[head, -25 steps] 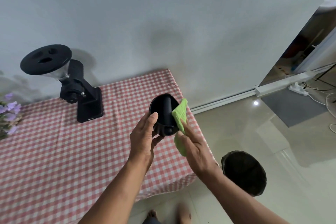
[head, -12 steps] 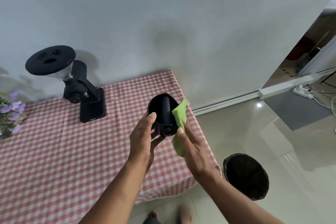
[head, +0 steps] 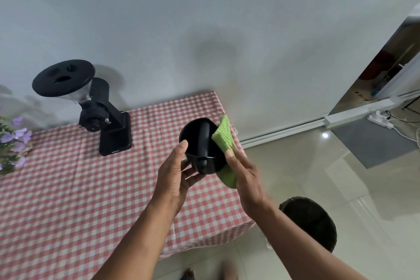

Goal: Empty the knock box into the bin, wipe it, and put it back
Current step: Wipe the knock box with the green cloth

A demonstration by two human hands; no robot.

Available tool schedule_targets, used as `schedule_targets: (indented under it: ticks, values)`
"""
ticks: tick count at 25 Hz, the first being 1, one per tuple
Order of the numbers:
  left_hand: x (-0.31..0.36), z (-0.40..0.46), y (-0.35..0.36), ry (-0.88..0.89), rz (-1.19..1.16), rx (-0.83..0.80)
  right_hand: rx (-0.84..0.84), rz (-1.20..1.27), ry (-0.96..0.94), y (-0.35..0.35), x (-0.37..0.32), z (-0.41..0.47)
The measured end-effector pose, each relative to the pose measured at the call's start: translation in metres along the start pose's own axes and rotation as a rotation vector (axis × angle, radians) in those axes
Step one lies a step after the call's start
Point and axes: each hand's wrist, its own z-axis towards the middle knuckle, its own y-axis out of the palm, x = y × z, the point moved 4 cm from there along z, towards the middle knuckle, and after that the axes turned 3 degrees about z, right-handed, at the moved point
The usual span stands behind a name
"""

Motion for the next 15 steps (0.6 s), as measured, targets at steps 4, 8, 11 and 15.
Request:
schedule_targets:
  ticks: [4,8,11,15]
  values:
    - [0.009,0.001,-0.008,-0.014,0.036,-0.056,0.085,0.043,-0.058,-0.002,-0.022,0.007]
    - [0.020,-0.001,0.004,0.016,0.116,-0.056,0.010,0.011,-0.049,0.000,-0.036,0.017]
    - [0.028,-0.002,0.009,0.041,0.129,-0.023,-0.008,-0.013,-0.047,0.001,-0.020,0.012]
    - [0.024,-0.007,0.015,0.112,0.136,-0.230,0.089,0.076,-0.073,-0.001,-0.020,0.016]
